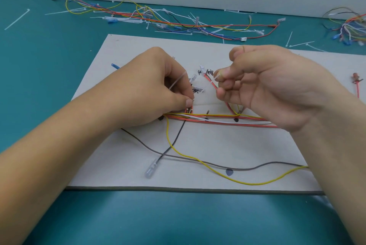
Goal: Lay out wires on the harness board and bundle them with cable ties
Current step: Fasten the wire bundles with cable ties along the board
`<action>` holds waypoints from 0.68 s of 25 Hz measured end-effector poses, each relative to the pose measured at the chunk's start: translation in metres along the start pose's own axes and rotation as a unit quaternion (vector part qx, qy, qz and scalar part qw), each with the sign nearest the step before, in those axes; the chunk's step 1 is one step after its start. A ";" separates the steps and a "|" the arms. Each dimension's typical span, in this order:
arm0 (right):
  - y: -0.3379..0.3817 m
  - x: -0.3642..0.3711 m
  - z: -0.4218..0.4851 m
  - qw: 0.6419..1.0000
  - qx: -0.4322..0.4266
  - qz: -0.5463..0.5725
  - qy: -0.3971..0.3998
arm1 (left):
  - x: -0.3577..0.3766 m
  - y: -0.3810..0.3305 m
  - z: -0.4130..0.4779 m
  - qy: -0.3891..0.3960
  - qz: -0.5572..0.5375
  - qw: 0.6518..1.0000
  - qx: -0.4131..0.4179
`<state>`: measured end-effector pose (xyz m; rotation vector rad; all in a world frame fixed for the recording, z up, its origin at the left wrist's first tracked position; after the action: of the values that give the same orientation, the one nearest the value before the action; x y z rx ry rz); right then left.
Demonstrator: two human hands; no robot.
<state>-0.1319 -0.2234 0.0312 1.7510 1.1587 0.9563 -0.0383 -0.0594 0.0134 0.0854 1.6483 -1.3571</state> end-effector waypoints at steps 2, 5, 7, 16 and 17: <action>0.000 0.000 0.000 1.000 0.008 0.006 0.009 | 0.000 0.000 0.000 0.002 0.000 1.000 -0.001; 0.000 -0.001 -0.001 1.000 0.021 -0.004 0.007 | -0.001 0.001 0.000 0.000 -0.018 1.000 -0.004; -0.001 0.000 -0.001 0.999 0.035 0.024 0.011 | 0.000 0.000 0.001 0.004 -0.005 1.000 -0.003; -0.004 0.003 0.001 0.977 0.071 0.196 0.042 | 0.002 -0.003 0.003 0.010 0.017 1.000 0.008; -0.004 0.003 0.001 0.976 0.074 0.200 0.046 | 0.002 -0.003 0.003 0.010 0.012 1.000 0.007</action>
<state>-0.1319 -0.2191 0.0276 2.1316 0.9700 1.2239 -0.0395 -0.0637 0.0147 0.1263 1.6497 -1.3544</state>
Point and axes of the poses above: each hand's wrist, its own z-axis towards the middle knuckle, its own x-axis out of the palm, y = z × x, the point moved 3 cm from there along z, towards the middle knuckle, and after that the axes turned 8 degrees about x, right-handed, at the moved point
